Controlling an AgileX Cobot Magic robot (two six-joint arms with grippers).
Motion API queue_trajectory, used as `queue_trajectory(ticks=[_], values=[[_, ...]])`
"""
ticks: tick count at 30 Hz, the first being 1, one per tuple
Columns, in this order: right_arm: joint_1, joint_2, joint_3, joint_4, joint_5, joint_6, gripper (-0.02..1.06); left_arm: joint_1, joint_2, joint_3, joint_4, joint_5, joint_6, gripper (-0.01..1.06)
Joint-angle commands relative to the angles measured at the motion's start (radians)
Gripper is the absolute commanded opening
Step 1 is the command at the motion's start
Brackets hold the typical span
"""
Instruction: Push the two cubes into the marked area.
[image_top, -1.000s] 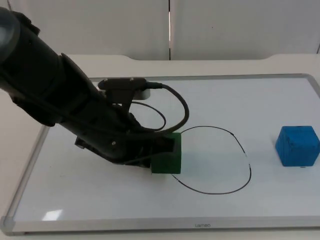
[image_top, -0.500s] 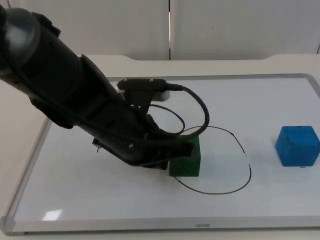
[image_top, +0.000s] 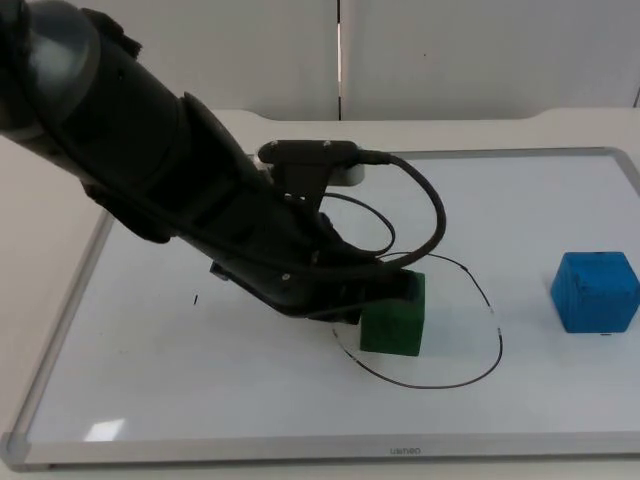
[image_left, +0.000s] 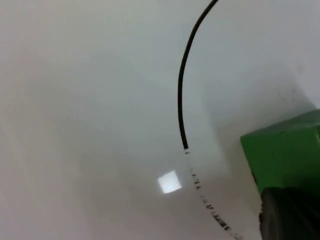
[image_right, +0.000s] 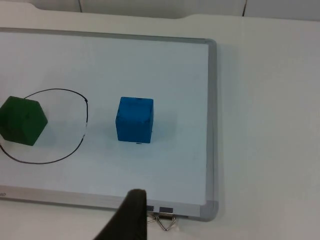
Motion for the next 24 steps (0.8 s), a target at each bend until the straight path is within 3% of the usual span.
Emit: queue_trajectory(ticks=[1,12,17,24], values=[[-0.006,-0.005,0.003,0.002,-0.002,-0.001,1.05,-0.007,-0.001,-0.005,-0.005,0.006,0.002,0.00],[-0.006,-0.005,0.003,0.002,-0.002,-0.001,1.05,0.034,-0.049,-0.005,0.054,0.006,0.002,0.00],[-0.006,-0.005,0.003,0.002,-0.002,-0.001,1.05,0.099,-0.145,-0.005,0.105,0.021,0.002,0.00],[-0.006,-0.005,0.003,0.002,-0.002,-0.001,1.05,0.200,-0.369,-0.005,0.164,0.106,0.002,0.00]])
